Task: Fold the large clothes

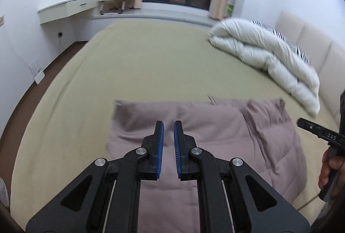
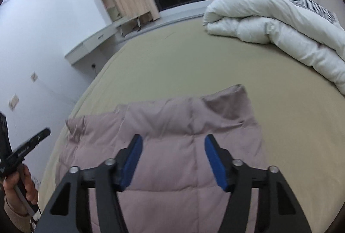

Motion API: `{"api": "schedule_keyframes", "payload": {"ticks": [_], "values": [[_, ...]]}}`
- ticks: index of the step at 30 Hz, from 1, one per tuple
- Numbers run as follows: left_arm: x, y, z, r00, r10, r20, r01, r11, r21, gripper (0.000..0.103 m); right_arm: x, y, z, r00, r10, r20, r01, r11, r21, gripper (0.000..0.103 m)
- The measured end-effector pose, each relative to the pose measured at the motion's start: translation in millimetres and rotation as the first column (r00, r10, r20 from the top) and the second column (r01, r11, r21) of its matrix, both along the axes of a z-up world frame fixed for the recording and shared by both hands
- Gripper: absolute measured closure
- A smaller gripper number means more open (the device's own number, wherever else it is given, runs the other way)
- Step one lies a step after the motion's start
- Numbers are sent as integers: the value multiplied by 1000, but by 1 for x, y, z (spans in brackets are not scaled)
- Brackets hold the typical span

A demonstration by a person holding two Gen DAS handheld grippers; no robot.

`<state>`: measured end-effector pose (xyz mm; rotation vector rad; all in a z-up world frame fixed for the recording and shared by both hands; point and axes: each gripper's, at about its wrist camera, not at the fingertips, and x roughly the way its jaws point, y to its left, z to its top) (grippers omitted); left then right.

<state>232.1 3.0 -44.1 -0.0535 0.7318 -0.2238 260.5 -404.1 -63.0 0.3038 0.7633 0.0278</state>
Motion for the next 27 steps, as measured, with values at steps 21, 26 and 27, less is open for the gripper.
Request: {"api": "schedule_keyframes", "payload": {"ticks": [21, 26, 27], "values": [[147, -89, -160, 993, 36, -108, -7, 966, 258, 95, 133, 22, -116, 986, -35, -162, 11, 989, -148, 45], [157, -87, -181, 994, 36, -106, -11, 974, 227, 95, 135, 26, -123, 990, -43, -137, 19, 984, -175, 44], [160, -87, -186, 993, 36, -108, -11, 974, 225, 95, 136, 27, -124, 990, -47, -130, 22, 983, -184, 44]]}}
